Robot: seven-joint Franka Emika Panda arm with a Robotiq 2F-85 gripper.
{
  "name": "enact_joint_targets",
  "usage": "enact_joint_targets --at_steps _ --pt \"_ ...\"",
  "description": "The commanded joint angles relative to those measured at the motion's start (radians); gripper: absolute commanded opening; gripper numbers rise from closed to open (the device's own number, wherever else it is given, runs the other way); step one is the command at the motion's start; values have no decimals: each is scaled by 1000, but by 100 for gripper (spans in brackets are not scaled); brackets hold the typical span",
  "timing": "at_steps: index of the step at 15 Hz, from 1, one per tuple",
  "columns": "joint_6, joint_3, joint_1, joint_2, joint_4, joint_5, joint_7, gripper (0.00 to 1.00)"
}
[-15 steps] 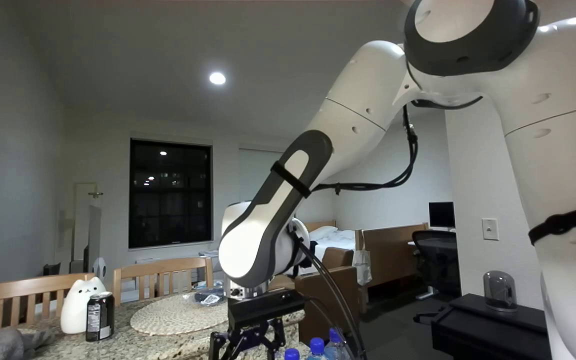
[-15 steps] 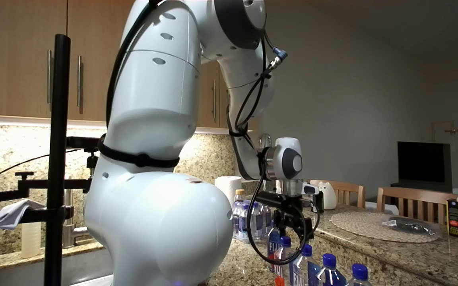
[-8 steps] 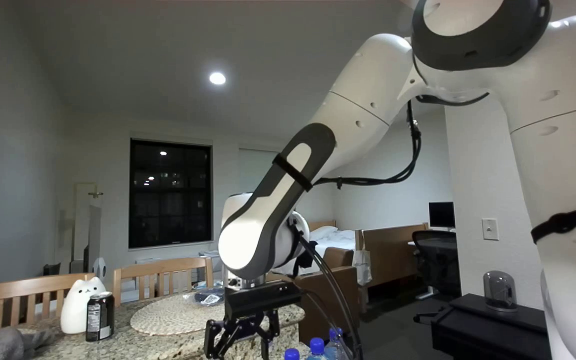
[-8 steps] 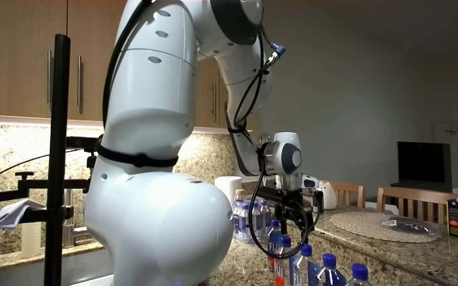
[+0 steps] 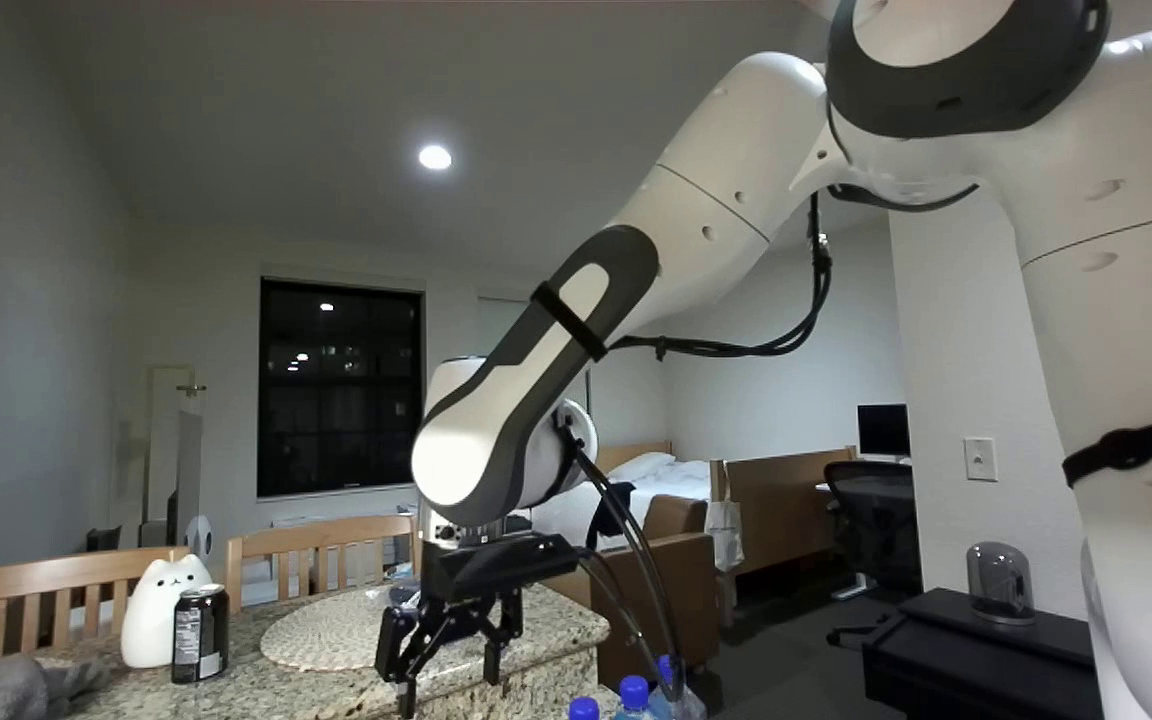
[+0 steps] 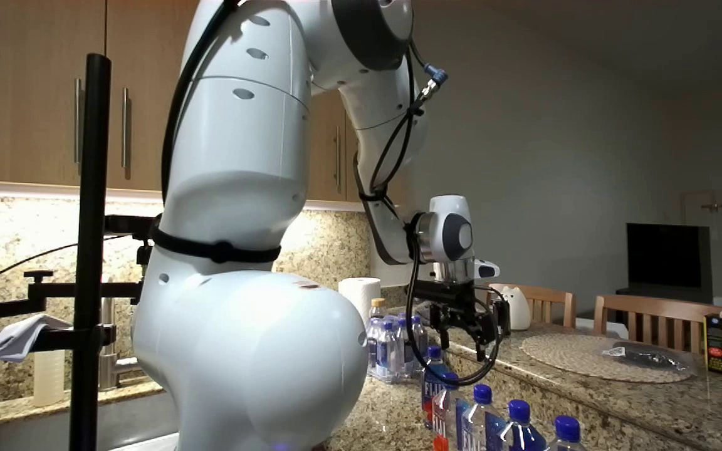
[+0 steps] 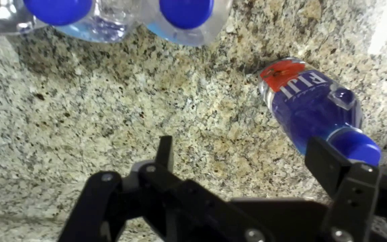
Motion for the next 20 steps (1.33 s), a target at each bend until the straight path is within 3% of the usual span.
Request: enact_joint_targets --at_steps 1,3,7,11,16,18,20 --pt "-30 35 -8 48 82 107 -240 100" --pt "-42 57 -10 71 121 175 -365 100" --pt "-74 86 -5 98 163 189 -474 100" --pt "-93 101 5 130 179 149 -511 100" --pt "-65 89 33 180 184 45 -465 100" --pt "-50 83 39 191 187 10 -448 74" --pt "-36 79 40 195 191 -11 -435 60"
